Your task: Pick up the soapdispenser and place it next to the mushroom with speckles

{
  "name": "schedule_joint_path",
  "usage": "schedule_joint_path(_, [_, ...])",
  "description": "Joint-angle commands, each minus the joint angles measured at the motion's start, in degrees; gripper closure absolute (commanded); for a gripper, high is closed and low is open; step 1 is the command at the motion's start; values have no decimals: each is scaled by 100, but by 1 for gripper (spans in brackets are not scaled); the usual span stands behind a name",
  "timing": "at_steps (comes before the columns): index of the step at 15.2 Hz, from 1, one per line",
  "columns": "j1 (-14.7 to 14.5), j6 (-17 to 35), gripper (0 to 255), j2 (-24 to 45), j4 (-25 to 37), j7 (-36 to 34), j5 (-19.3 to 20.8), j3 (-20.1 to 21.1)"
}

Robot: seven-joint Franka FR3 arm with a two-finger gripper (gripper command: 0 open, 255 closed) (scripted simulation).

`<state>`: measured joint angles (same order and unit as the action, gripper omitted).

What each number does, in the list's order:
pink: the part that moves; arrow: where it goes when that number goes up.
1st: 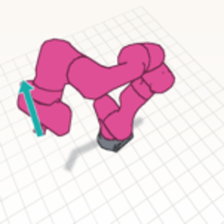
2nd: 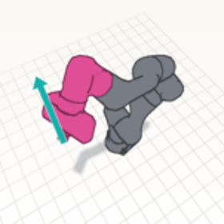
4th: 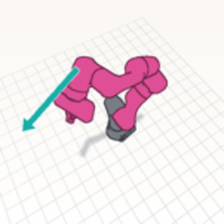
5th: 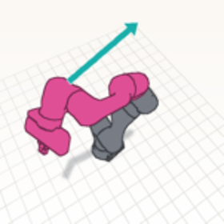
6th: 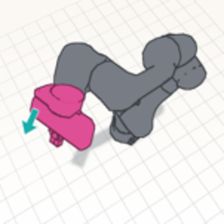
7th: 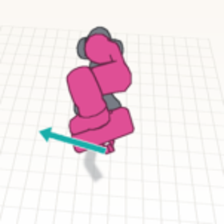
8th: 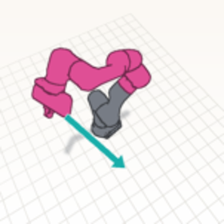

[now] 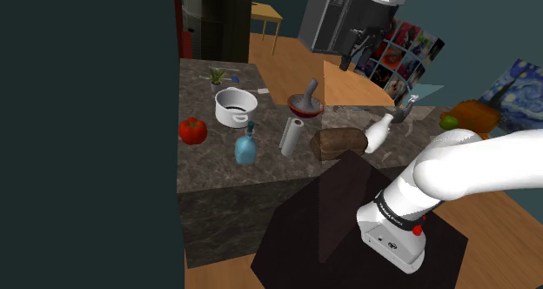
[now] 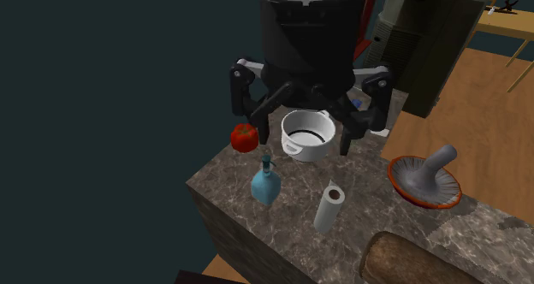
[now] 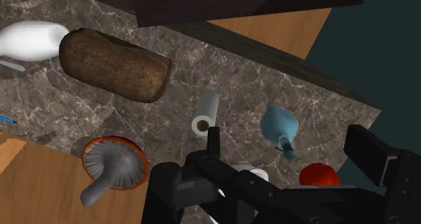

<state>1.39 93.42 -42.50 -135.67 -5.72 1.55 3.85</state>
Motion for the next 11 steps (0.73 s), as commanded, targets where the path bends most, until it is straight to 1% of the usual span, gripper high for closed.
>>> schedule_joint_path(1, [0,0,0,0,0,0,0,0])
schedule_joint_path(6, [-8,886,0,769,-206,-225,-52,169])
schedule_joint_path(11, [-3,1728,0,1694,-214,-462,-44,332])
